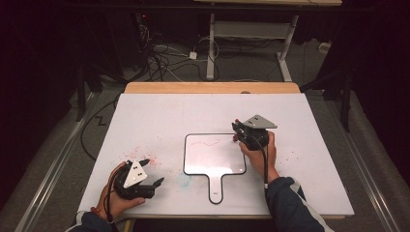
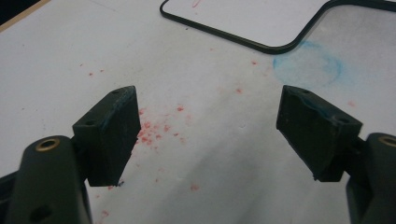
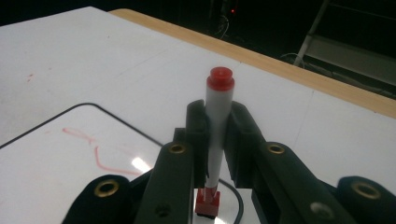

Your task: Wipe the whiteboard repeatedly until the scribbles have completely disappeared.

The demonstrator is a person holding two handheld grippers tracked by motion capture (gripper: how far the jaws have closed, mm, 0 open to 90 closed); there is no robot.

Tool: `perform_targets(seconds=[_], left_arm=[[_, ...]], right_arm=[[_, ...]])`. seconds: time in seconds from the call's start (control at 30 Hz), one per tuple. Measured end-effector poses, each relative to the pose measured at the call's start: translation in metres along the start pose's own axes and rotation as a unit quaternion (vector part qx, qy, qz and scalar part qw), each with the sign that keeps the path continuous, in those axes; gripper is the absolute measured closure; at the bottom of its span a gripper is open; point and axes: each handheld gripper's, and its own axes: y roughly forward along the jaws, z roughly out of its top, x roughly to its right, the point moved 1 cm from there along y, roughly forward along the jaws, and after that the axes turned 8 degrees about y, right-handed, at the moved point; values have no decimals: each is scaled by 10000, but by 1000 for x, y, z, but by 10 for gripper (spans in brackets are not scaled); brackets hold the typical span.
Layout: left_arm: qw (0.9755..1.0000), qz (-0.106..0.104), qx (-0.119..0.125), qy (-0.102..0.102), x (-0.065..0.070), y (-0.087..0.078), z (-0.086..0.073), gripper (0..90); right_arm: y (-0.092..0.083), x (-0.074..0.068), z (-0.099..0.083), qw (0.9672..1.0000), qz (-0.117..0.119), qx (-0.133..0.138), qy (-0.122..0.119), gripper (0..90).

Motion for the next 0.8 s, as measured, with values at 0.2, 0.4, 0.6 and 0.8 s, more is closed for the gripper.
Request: perform_targets(seconds=[0.2, 0.4, 0.6, 0.8], left_arm=[[10000, 3, 6, 30, 1, 0, 2, 205], [10000, -11, 10, 48, 1, 1, 2, 205], [10000, -25, 17, 52, 0, 1, 2, 205], [10000, -15, 30, 36, 0, 0, 1, 205]], right_arm=[[-14, -2, -4, 9999, 92, -123, -52, 816], [-11, -11, -5, 9997, 232, -10, 71, 816], [9, -26, 1, 9994, 316, 69, 85, 816], [23, -46, 5, 9980, 625, 89, -8, 816]])
